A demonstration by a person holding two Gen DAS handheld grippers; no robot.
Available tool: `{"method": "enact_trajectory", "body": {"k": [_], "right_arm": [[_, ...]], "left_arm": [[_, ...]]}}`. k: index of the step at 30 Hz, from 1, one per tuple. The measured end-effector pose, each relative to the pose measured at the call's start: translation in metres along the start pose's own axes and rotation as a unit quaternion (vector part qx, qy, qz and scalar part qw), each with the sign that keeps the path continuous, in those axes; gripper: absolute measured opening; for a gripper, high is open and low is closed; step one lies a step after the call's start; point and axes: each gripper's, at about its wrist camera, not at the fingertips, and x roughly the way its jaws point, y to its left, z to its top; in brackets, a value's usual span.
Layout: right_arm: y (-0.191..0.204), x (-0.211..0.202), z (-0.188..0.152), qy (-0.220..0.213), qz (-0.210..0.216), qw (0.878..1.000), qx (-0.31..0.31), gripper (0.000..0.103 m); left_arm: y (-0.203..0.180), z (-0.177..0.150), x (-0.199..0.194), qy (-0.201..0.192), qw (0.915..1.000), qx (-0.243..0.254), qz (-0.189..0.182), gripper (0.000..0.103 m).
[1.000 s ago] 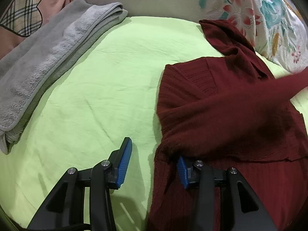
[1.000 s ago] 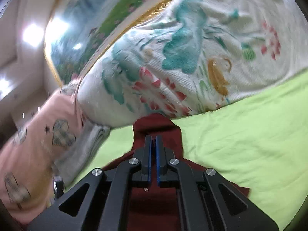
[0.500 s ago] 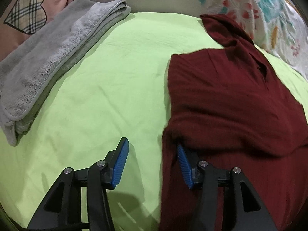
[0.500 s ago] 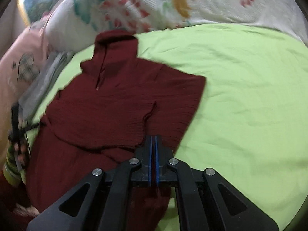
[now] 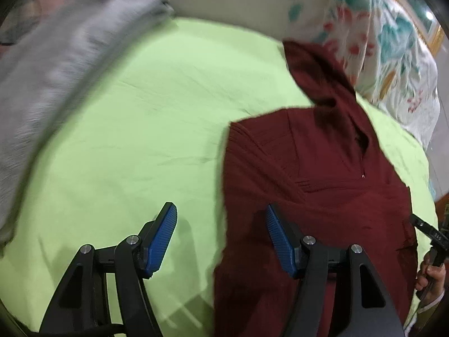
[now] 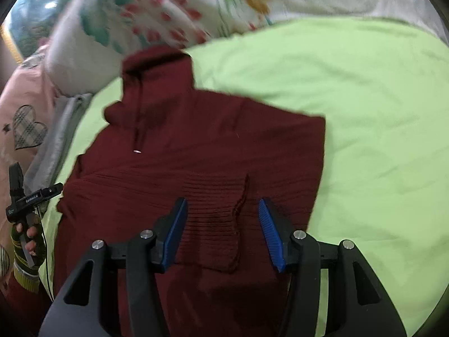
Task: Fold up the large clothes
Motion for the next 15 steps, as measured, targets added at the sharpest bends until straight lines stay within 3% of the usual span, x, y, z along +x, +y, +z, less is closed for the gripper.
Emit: {"method": "enact_trajectory", "body": {"k": [2,3,4,5,6,11,13,15], "right_arm": [[0.003,0.007,-0.002,0.006,-0.003,1.000,-0.003,0.046],[0.007,0.008,-0.002,0.008,-0.010,1.000,-0.013,0.028],[0.009,0.008,-0.002,0.012,-0.010,1.000,-0.018,0.008],[0.010,0.007,-0.001,0.013,-0.006,1.000,-0.017,0.006],[0.012,0.004,0.000,0.005,-0.005,1.000,-0.018,0.003],[0.016,-0.054,0.002,-0.136,0.044,0.990,-0.005,0.003],[0.010,-0.047,0.000,-0.132,0.018,0.991,0.013,0.003],[0.004,-0.026,-0.004,-0.089,0.005,0.996,0.026,0.003]], "left_arm": [[-0.002,0.009,0.017,0.018,0.9998,0.004,-0.005,0.066],[-0.004,0.013,0.023,0.021,0.9997,0.009,-0.004,0.066],[-0.007,0.015,0.025,0.017,0.9997,0.018,-0.007,0.057],[-0.008,0.016,0.026,0.010,0.9995,0.027,-0.016,0.013],[-0.011,0.018,0.025,0.005,0.9992,0.031,-0.023,0.007],[-0.011,0.021,0.002,-0.082,0.9964,0.017,-0.010,0.004],[-0.012,0.018,0.007,-0.086,0.9959,0.021,0.021,0.004],[-0.019,0.011,0.015,-0.085,0.9938,0.042,0.059,0.004]]}}
